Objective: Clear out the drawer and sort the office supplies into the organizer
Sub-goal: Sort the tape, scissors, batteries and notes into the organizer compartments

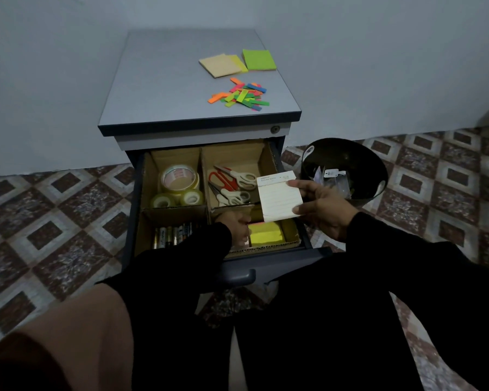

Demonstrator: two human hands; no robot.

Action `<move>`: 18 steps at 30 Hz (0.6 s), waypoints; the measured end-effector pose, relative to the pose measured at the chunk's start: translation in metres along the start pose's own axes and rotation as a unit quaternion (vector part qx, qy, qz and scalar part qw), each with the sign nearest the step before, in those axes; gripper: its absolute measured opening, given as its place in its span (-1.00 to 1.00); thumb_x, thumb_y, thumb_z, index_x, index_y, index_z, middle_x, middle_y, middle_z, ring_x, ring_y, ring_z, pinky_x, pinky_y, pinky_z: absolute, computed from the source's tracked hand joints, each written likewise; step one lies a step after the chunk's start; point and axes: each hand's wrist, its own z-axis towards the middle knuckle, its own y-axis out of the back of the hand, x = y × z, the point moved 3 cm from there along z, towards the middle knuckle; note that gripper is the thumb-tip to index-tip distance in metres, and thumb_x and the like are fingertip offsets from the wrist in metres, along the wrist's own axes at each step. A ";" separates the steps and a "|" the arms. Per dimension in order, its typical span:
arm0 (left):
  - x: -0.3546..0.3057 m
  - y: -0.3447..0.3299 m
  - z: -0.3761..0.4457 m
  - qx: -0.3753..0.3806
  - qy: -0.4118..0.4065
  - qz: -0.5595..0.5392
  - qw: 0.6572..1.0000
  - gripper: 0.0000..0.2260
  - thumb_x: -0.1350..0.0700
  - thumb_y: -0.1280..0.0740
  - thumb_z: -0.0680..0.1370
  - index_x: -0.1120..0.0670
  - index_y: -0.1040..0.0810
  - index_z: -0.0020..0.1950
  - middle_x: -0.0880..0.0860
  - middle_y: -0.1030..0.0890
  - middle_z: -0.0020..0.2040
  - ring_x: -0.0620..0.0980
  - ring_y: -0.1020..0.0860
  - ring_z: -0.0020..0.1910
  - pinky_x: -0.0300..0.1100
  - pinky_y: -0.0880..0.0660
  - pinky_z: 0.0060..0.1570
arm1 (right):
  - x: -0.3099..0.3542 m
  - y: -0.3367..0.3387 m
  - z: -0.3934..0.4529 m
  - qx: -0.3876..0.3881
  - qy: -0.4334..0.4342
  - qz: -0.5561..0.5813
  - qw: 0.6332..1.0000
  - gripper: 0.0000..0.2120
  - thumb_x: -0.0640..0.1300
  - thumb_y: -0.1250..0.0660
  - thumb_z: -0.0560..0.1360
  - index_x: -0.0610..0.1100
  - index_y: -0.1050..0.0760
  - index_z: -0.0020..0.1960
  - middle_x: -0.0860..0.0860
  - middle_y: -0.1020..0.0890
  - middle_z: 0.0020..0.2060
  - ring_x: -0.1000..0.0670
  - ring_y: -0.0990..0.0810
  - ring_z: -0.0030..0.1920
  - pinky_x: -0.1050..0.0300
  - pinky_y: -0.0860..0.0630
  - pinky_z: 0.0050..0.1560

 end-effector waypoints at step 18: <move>-0.025 0.071 -0.063 0.025 -0.140 -0.141 0.980 -0.51 0.46 -0.21 0.51 0.03 -0.41 0.33 0.14 -0.58 0.02 0.04 -0.59 -0.12 -0.18 -0.59 -0.25 | 0.022 -0.048 -0.019 0.018 0.084 0.006 0.996 -0.50 -0.46 -0.32 0.42 -0.12 -0.22 0.22 -0.16 -0.54 0.01 -0.16 -0.58 0.01 -0.02 -0.61 -0.09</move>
